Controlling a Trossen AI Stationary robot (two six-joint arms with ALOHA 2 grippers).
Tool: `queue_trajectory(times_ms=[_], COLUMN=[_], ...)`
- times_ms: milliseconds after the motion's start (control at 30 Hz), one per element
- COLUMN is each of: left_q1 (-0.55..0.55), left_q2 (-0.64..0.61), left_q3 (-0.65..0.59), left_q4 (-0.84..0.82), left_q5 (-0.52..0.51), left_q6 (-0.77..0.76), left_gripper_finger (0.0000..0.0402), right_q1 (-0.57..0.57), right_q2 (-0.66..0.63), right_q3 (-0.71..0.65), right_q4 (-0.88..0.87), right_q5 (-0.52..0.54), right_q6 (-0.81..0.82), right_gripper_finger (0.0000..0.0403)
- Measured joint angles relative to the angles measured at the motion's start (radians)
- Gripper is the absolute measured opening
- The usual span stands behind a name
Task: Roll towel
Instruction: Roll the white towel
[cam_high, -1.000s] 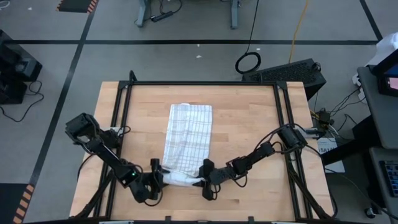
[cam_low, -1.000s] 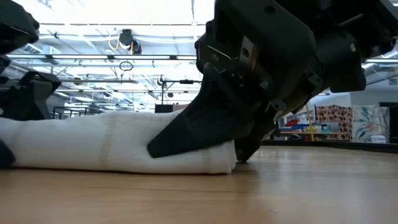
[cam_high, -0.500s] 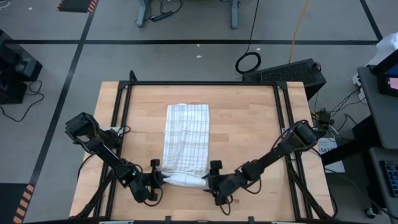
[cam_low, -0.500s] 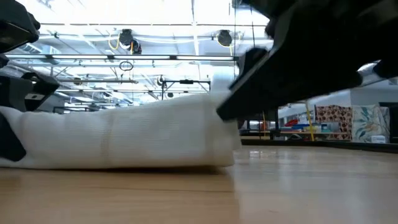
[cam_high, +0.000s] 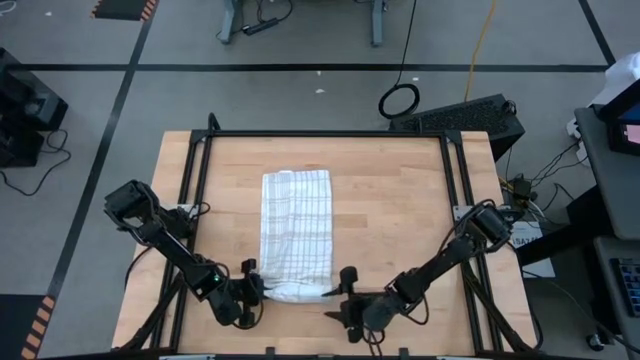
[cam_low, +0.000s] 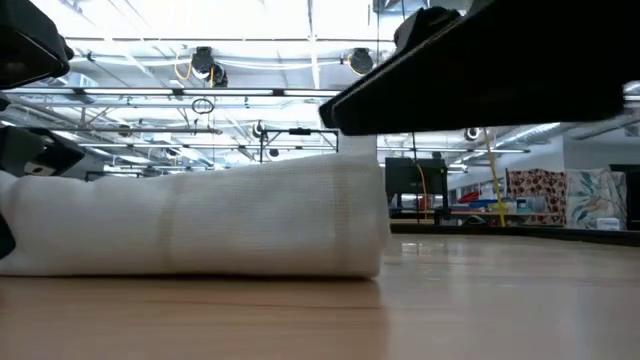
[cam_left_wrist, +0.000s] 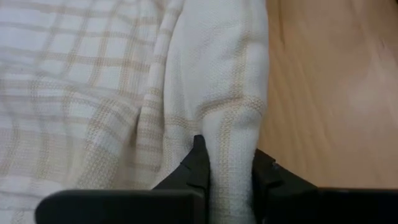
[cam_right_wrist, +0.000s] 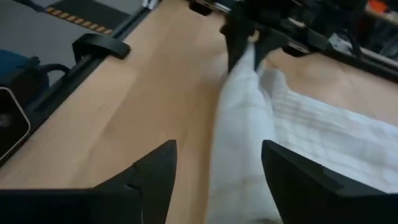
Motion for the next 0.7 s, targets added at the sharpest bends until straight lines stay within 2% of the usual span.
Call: queue_trajectory(times_ms=[200,367,533,700], left_q1=[0.006,0.007,0.013,0.013], left_q2=[-0.014,-0.015,-0.015,-0.015], left_q3=[-0.002,-0.002,-0.003,-0.003], left_q4=[-0.003,-0.003,0.017,0.02], left_q5=[0.014,0.016,0.027,0.026], left_q6=[-0.01,-0.01,-0.012,-0.024], left_gripper_finger=[0.0046,0.0046,0.0048,0.007], right_q1=[-0.001,-0.016,-0.058,-0.089], right_q2=[0.129,0.184,0.218,0.224], right_q3=[0.0,0.0,0.0,0.001], right_q4=[0.292,0.385,0.355,0.322], right_q5=[0.008,0.072,0.077,0.077], right_q6=[-0.152,-0.205,-0.091,0.023], right_gripper_finger=[0.0212,0.0211,0.021,0.021])
